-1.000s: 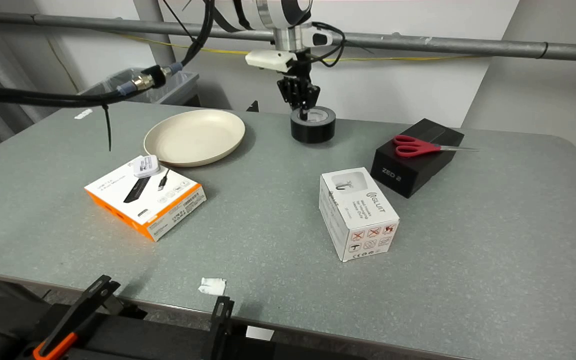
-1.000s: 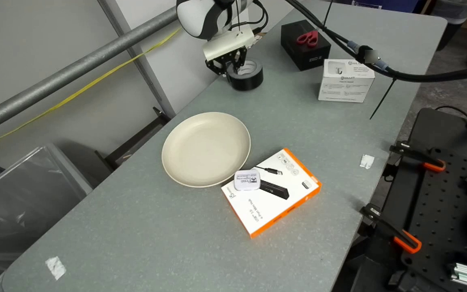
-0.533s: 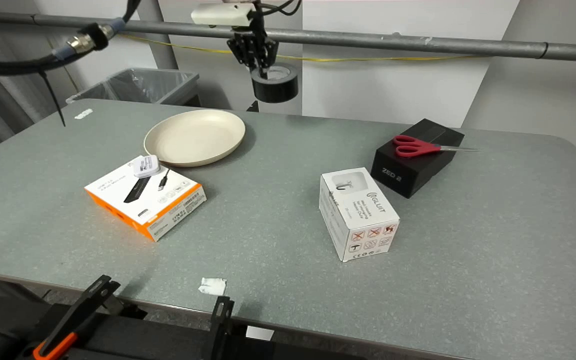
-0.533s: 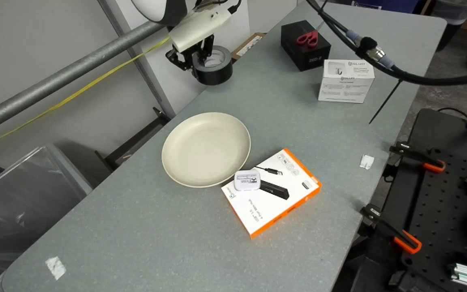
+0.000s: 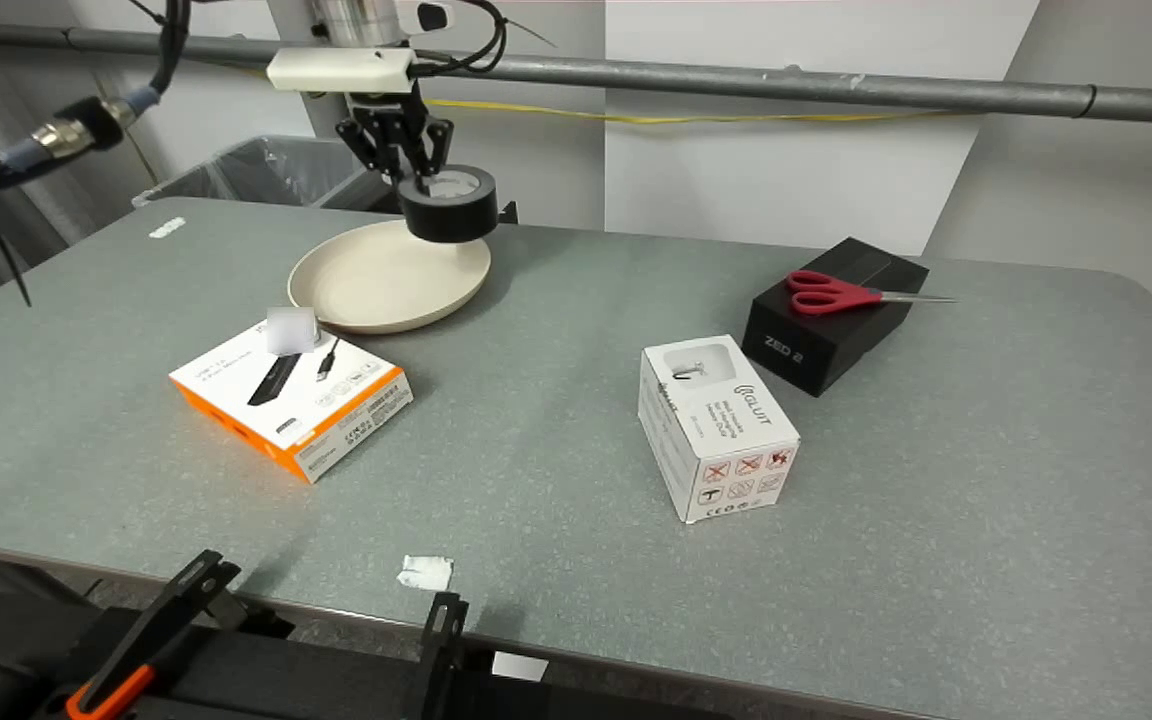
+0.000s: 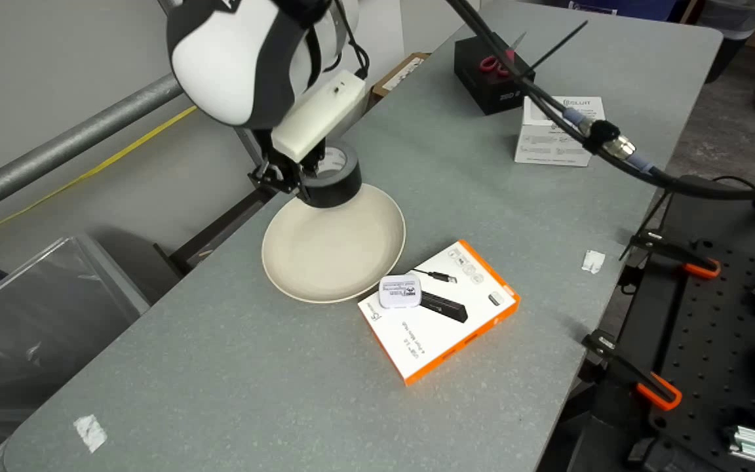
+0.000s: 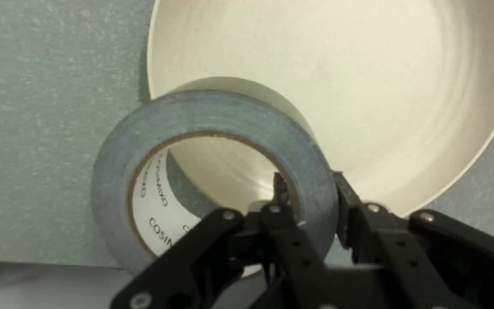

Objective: Put the black tape on the white plate

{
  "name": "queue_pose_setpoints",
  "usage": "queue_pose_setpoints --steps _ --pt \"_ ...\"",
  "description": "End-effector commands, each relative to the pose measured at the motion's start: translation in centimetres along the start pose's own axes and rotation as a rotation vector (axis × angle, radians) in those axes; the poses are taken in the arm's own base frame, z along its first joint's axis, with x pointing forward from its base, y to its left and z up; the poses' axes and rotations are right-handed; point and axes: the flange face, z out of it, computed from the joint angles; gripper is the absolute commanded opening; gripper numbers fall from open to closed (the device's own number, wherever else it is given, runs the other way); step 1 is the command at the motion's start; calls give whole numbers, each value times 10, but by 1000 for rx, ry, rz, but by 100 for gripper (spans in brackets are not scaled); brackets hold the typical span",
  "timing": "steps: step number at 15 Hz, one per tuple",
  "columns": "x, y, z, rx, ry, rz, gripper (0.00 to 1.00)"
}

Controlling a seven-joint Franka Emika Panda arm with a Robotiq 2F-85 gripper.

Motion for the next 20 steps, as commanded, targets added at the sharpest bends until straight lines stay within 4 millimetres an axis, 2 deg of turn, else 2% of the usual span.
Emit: queue_pose_setpoints --steps 1,6,12,13,15,20 --pt "-22 -12 1 8 -33 -138 7" --pt "-33 -19 27 15 -118 -266 7" --pt "-38 -23 39 19 -182 -390 7" --pt "-39 -24 41 17 -187 -405 51" --pt "-40 -22 41 6 -191 -427 60" --pt "-40 -23 42 -21 -191 -458 98"
